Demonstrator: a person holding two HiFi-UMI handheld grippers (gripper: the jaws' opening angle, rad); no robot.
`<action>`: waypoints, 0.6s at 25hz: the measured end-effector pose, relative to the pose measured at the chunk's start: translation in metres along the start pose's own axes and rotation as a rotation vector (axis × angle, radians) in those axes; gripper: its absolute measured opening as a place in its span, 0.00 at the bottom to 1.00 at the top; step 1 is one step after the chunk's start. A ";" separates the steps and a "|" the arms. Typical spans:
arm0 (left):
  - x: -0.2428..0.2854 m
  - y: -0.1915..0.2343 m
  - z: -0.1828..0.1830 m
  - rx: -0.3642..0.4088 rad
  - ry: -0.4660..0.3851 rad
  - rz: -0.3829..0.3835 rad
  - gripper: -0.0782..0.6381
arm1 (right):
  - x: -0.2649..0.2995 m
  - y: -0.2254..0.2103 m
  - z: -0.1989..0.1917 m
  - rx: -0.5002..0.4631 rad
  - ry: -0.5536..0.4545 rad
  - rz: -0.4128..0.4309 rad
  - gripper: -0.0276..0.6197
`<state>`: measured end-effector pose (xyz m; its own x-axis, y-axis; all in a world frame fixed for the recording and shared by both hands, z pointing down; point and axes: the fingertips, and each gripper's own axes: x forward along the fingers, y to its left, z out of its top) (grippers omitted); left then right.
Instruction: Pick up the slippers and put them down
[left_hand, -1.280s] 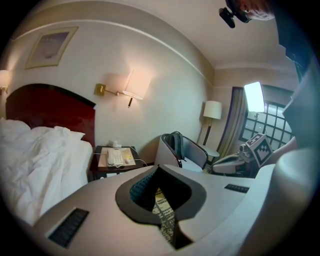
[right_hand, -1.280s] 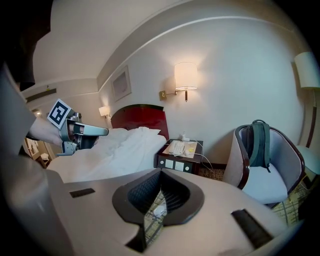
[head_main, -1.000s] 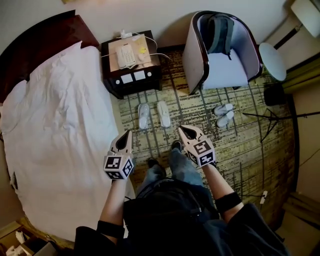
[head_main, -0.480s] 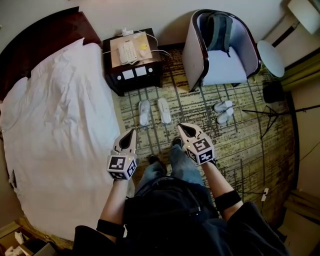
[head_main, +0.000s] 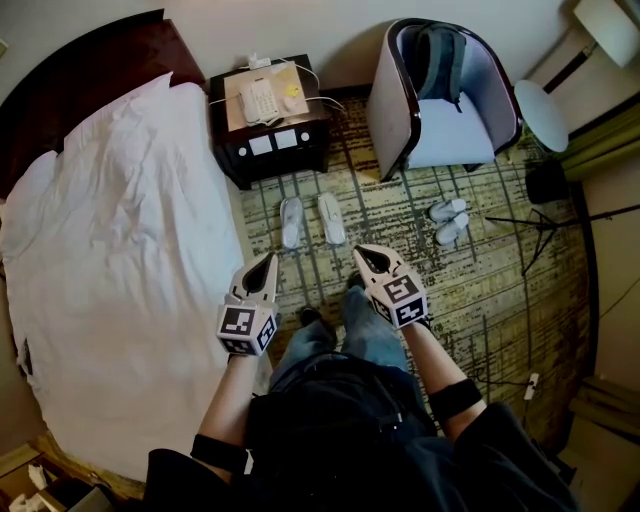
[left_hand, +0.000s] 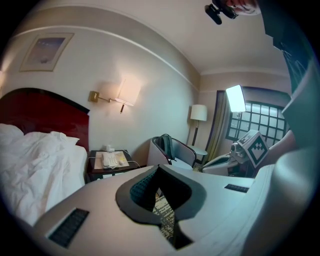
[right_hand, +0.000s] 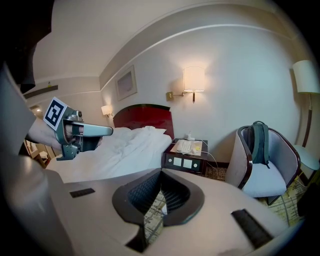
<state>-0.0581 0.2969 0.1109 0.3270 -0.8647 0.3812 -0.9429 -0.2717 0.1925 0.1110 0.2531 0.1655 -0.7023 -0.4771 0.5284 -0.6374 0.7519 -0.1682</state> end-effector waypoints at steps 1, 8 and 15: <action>0.000 0.002 -0.002 0.008 -0.005 -0.004 0.12 | 0.001 0.001 -0.001 0.001 0.003 -0.001 0.05; 0.009 0.005 0.003 -0.001 0.002 -0.024 0.12 | 0.014 -0.004 -0.003 0.012 0.013 -0.018 0.05; 0.046 0.010 -0.007 0.032 0.005 -0.007 0.12 | 0.041 -0.045 -0.016 0.027 0.050 0.002 0.05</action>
<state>-0.0525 0.2570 0.1363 0.3343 -0.8607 0.3839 -0.9420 -0.2916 0.1664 0.1162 0.2070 0.2083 -0.6873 -0.4516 0.5689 -0.6447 0.7402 -0.1912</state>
